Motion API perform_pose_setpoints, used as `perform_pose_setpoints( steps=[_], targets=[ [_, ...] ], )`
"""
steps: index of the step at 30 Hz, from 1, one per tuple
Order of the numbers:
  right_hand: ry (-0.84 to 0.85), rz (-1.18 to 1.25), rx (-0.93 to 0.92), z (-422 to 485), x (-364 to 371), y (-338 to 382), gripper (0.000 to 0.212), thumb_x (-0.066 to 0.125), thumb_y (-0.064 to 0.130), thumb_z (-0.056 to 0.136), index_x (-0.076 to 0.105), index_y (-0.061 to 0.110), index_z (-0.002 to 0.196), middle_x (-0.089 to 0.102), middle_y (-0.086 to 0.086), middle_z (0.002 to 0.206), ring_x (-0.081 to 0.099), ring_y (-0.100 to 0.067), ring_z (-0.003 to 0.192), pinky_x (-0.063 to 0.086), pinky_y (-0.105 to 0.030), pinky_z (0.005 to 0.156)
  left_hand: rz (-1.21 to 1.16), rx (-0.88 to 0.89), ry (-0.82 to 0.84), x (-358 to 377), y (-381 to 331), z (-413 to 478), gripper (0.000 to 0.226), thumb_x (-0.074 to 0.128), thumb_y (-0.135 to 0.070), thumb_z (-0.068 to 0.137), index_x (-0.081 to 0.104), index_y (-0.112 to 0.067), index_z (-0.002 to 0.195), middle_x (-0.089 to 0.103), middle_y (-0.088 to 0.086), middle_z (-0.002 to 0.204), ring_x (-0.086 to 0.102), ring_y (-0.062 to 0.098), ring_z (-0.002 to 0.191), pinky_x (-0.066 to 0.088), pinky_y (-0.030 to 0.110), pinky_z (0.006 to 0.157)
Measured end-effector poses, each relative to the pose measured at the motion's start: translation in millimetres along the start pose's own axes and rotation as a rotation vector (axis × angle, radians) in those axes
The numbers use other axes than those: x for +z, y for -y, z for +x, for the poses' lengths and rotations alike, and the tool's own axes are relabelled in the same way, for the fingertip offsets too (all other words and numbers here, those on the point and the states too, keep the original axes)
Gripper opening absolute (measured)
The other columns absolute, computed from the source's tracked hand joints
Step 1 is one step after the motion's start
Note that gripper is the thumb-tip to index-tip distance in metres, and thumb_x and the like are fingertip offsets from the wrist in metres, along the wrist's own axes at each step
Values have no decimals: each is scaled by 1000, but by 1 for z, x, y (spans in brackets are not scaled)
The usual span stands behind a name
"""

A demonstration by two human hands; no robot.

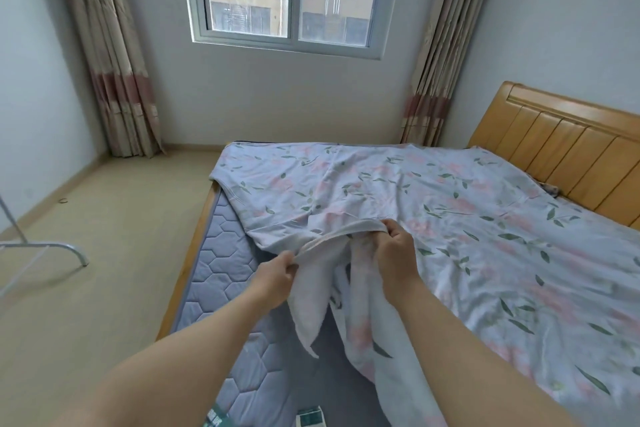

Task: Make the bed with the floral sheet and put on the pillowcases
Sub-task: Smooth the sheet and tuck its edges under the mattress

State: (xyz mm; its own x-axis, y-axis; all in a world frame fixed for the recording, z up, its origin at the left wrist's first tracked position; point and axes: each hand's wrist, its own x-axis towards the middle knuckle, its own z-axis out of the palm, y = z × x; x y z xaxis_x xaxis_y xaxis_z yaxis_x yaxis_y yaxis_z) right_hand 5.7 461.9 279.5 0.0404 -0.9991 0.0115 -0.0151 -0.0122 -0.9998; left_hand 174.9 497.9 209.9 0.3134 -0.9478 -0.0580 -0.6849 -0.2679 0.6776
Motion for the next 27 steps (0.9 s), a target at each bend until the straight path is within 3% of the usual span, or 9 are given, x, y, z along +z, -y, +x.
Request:
perform_pose_setpoints(
  steps=[4,6,8,10,12,18,21,25,27],
  targets=[
    [-93,-434,-71,6,0,-2,10,51,11,90,58,17,93,60,-2,88,55,-27,89,45,-36,76,-191,-25,-221,-26,-14,12,19,35,-15,100,53,-13,105,59,11,97,52,27,86,33,28,71],
    [32,-755,-120,1,3,-4,54,61,18,84,41,28,134,47,-1,135,45,-29,123,39,-40,100,-221,87,-206,-36,-27,13,22,41,-13,98,59,-11,111,57,3,97,53,22,91,34,26,74],
    [195,-954,-177,-4,13,-1,77,65,23,80,24,36,144,32,5,148,33,-27,134,31,-38,106,-193,221,-127,-41,-40,11,18,51,-12,94,64,-13,107,57,1,90,52,18,83,36,25,68],
    [298,-935,-170,-4,24,-2,55,63,26,83,43,34,134,53,2,125,45,-26,123,36,-37,101,-181,327,-58,-41,-50,4,10,63,-12,86,66,-19,93,54,-1,72,46,13,65,34,21,57],
    [291,-705,-136,-4,30,-5,8,57,21,87,63,24,92,58,4,80,57,-22,90,43,-30,77,-182,416,-44,-43,-53,-2,14,69,-12,79,62,-22,85,44,-6,60,39,9,55,31,19,53],
    [53,-291,-102,-4,30,-1,28,43,2,91,56,15,70,52,2,66,45,-15,65,33,-23,56,224,268,-50,-51,-13,0,12,52,-11,89,61,-13,81,57,10,93,57,28,93,32,23,67],
    [96,-271,-123,-5,30,2,22,43,4,93,57,9,76,48,1,64,39,-12,59,30,-21,53,-135,31,-213,-53,-1,6,25,45,-1,90,65,-15,98,64,11,105,56,27,92,40,28,72],
    [245,-384,-41,-3,30,-12,26,41,4,92,46,10,68,32,0,58,26,-13,55,20,-24,52,-876,-132,-260,-66,-16,11,40,33,6,92,56,-24,79,54,10,107,52,32,103,55,42,74],
    [331,-423,15,-1,34,-23,28,45,7,93,46,12,65,33,-2,60,29,-15,59,23,-27,57,-1005,-118,-237,-73,-21,8,42,28,7,93,54,-22,78,51,8,101,50,28,99,54,43,77]
  ],
)
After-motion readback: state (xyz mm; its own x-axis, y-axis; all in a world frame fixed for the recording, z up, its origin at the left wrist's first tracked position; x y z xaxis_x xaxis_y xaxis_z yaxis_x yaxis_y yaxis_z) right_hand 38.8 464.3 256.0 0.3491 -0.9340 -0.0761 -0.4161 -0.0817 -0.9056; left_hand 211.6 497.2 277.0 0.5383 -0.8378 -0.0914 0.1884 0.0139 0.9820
